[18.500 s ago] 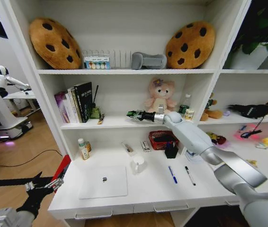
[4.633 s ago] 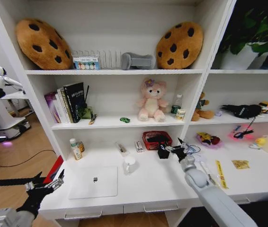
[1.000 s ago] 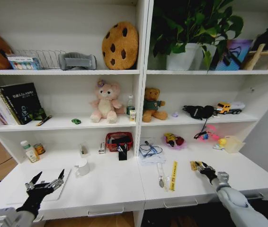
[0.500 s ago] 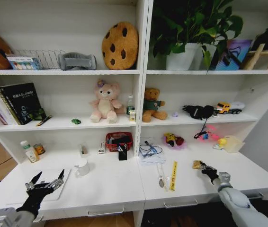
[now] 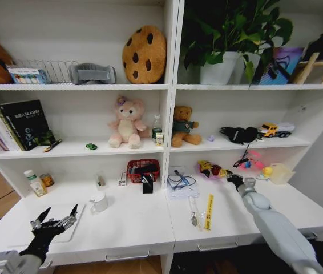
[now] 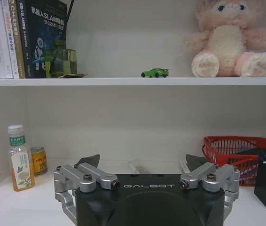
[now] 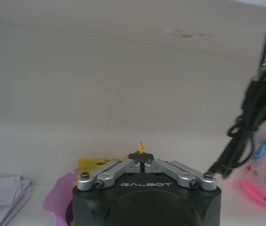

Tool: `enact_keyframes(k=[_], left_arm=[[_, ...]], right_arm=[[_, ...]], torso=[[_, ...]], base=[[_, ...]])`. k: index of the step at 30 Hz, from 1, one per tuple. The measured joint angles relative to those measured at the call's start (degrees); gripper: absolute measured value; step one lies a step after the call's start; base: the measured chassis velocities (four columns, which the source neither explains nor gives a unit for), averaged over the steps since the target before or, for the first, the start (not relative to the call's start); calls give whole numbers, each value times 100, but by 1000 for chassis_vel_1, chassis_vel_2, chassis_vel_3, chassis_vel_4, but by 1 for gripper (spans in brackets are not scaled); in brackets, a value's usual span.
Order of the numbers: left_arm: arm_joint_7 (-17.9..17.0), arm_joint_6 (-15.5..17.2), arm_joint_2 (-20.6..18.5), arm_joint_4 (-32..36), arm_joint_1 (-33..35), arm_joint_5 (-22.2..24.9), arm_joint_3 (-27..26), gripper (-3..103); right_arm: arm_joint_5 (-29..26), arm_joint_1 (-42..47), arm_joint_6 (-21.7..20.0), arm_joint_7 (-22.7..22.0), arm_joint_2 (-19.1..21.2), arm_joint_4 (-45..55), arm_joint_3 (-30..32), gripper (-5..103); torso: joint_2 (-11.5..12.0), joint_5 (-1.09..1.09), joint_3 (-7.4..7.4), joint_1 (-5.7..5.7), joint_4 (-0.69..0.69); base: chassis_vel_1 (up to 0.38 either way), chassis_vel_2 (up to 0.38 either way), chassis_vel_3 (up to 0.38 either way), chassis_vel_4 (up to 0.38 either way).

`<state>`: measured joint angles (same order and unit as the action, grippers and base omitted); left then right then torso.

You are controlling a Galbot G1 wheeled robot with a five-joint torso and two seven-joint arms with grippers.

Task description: Organize the objects on the table.

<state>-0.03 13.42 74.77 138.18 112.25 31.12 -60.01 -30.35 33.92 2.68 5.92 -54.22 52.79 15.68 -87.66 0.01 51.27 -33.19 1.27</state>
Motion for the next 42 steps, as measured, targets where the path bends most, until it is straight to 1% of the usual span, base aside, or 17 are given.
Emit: enact_keyframes(k=[6, 8, 13, 17, 20, 21, 23, 25, 26, 28, 29, 31, 32, 34, 37, 38, 42], left_arm=[[0, 0, 0, 0, -1, 0, 0, 100], [0, 0, 0, 0, -1, 0, 0, 100], [0, 0, 0, 0, -1, 0, 0, 100], [0, 0, 0, 0, -1, 0, 0, 100], [0, 0, 0, 0, -1, 0, 0, 100], [0, 0, 0, 0, -1, 0, 0, 100], [0, 0, 0, 0, -1, 0, 0, 100], [0, 0, 0, 0, -1, 0, 0, 100], [0, 0, 0, 0, -1, 0, 0, 100], [1, 0, 0, 0, -1, 0, 0, 100], [1, 0, 0, 0, -1, 0, 0, 100], [0, 0, 0, 0, -1, 0, 1, 100], [0, 0, 0, 0, -1, 0, 1, 100], [2, 0, 0, 0, -1, 0, 1, 100], [1, 0, 0, 0, -1, 0, 1, 100], [5, 0, 0, 0, -1, 0, 1, 100], [0, 0, 0, 0, -1, 0, 1, 100]], right_arm=[[127, -421, 176, 87, -237, -623, -267, 0], [330, -575, 548, 124, -460, -1085, -302, 0], [444, -677, 818, 83, -711, -1468, -283, -2], [468, -697, 919, 35, -810, -1567, -256, 13], [473, -669, 924, -15, -804, -1520, -223, 19], [489, -596, 924, -66, -771, -1408, -165, 29], [495, -442, 891, -158, -679, -1146, -56, 35], [409, 5, 760, -271, -434, -421, 181, 46], [409, 5, 760, -271, -434, -421, 181, 46], [97, 780, 423, -613, -172, 728, 434, 57], [97, 780, 423, -613, -172, 728, 434, 57], [-212, 1888, 55, -965, 27, 2189, 724, 67], [-212, 1888, 55, -965, 27, 2189, 724, 67], [-404, 2717, -171, -1105, 194, 3265, 1105, 78], [-470, 3317, -350, -1056, 264, 3941, 1452, 84], [-468, 4007, -392, -1026, 273, 4657, 1837, 94], [-353, 4915, -296, -1021, 130, 5490, 2454, 99]], torso=[[0, -2, -1, 0, 3], [0, -2, -1, 0, 4], [0, 1, -1, 0, 3], [0, -1, -1, 1, 3], [0, -2, -1, 1, 2], [0, -1, -1, 1, 2], [0, 1, -1, 0, 0], [-1, -2, -2, 0, 2], [-1, -2, -2, 0, 2], [-1, -3, -2, 1, 3], [-1, -3, -2, 1, 3], [-1, 4, -2, 1, 5], [-1, 4, -2, 1, 5], [-2, -3, -3, 2, 3], [-2, -3, -3, 2, 3], [-2, 0, -3, 2, 5], [-2, -1, -3, 2, 2]], base=[[0, 0, 0, 0], [0, 0, 0, 0], [0, 0, 0, 0], [0, 0, 0, 0], [0, 0, 0, 0], [0, 0, 0, 0], [0, 0, 0, 0], [0, 0, 0, 0], [0, 0, 0, 0], [0, 0, 0, 0], [0, 0, 0, 0], [0, 0, 0, 0], [0, 0, 0, 0], [0, 0, 0, 0], [0, 0, 0, 0], [0, 0, 0, 0], [0, 0, 0, 0]])
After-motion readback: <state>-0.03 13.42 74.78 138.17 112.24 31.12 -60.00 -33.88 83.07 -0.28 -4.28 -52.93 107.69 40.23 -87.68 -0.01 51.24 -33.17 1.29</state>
